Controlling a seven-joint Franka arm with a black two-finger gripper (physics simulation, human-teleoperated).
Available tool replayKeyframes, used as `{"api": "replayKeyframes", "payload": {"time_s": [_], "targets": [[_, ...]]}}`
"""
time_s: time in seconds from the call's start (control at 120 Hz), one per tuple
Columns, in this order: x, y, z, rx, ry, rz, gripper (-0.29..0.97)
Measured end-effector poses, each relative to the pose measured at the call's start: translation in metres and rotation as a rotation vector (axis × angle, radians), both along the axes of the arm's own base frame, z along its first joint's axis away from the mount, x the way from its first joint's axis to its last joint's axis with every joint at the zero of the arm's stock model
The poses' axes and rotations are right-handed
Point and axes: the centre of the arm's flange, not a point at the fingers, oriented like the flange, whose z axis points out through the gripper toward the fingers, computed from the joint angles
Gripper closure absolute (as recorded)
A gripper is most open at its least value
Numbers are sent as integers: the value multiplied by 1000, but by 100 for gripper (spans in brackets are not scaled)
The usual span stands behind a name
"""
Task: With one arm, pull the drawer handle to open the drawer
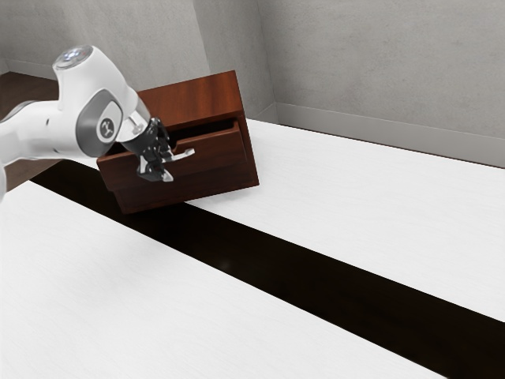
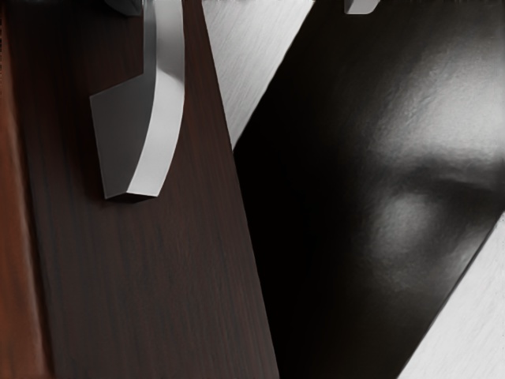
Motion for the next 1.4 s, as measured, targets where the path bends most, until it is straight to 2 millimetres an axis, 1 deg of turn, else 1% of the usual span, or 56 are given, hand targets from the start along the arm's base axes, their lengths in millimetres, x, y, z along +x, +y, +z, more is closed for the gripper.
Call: {"api": "replayKeyframes", "payload": {"time_s": [0.167,0.392,0.667,1.042,1.4], "targets": [[-8,-7,4,-4,0,0,44],[-22,-19,-1,-23,11,1,44],[-38,-35,1,-28,16,-4,44],[-50,-46,3,-41,16,-1,44],[-66,-63,3,-54,22,-6,44]]}}
